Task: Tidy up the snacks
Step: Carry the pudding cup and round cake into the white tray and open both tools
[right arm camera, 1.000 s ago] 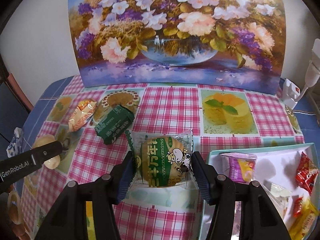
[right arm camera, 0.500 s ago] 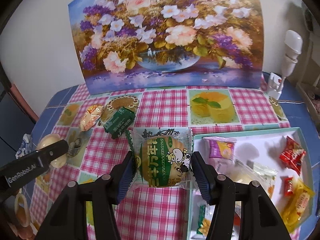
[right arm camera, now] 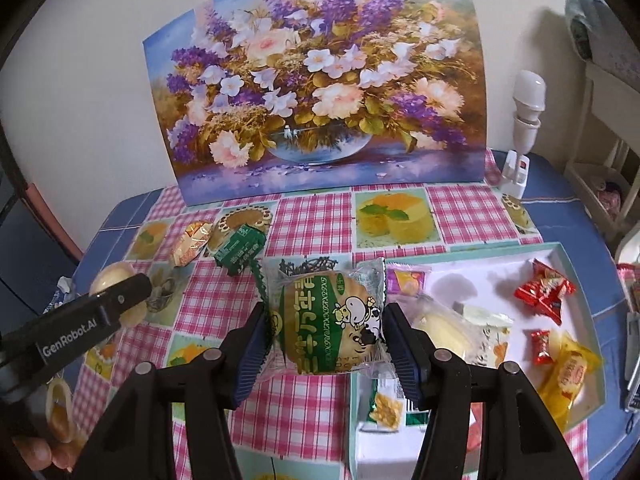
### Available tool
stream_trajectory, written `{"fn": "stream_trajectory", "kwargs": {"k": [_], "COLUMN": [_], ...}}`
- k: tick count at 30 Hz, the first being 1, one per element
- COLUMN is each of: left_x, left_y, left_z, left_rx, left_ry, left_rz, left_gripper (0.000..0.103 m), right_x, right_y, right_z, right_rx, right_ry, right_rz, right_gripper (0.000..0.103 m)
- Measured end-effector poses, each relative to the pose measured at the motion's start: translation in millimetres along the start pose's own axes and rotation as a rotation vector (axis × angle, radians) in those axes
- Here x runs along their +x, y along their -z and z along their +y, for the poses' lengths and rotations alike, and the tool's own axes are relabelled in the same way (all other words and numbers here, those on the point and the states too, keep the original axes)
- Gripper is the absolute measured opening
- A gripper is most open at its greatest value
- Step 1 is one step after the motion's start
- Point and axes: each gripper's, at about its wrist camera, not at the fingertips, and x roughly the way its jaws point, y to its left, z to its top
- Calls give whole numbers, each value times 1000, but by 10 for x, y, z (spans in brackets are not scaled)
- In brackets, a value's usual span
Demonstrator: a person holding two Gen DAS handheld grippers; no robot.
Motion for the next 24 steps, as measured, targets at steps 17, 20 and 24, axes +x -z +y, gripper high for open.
{"fn": "stream_trajectory", "kwargs": {"k": [17, 20, 24], "left_x": [-60, -28, -7], "left_y": [107, 142, 224], "left_z": [-542, -677, -932], "left_rx": [129, 147, 204], "left_ry": [47, 85, 117], "left_rz": [5, 29, 51], "left_gripper": [49, 49, 49], "right_x": [-85, -115, -152], "right_y": [-23, -47, -64], "right_z": [-409, -580, -863], "right_rx": [92, 114, 178], "right_ry": [24, 74, 117], "right_rz": [10, 4, 0], "right_gripper": [61, 61, 61]}}
